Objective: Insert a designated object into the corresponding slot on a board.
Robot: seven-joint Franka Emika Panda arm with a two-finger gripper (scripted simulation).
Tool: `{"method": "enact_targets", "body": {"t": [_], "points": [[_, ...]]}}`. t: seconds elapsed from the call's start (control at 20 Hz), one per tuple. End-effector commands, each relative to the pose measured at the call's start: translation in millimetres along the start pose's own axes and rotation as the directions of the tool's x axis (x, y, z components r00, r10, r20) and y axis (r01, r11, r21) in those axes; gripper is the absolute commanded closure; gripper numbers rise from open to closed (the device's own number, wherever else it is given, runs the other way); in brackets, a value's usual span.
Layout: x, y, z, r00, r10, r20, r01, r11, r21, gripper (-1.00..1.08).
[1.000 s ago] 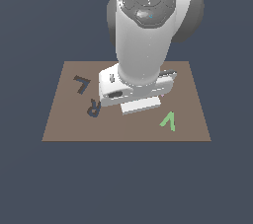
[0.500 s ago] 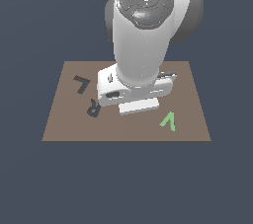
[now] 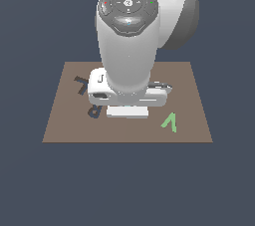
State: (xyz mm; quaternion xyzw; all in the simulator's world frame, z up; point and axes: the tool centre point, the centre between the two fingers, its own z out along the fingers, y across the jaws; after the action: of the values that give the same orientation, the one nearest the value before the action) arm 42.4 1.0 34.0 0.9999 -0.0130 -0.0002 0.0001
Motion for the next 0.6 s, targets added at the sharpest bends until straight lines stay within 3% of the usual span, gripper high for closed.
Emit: {"method": "enact_targets", "body": {"t": [0.0, 0.15, 0.3, 0.55], "points": [[4, 9, -1, 0.997, 0.082, -0.001, -0.082, 0.997, 0.000, 1.08], [8, 22, -1, 0.980, 0.197, -0.001, -0.197, 0.980, 0.000, 1.08], [11, 37, -2, 0.946, 0.325, -0.001, -0.325, 0.946, 0.000, 1.08], [11, 67, -3, 0.833, 0.553, -0.001, -0.553, 0.833, 0.000, 1.08]]}}
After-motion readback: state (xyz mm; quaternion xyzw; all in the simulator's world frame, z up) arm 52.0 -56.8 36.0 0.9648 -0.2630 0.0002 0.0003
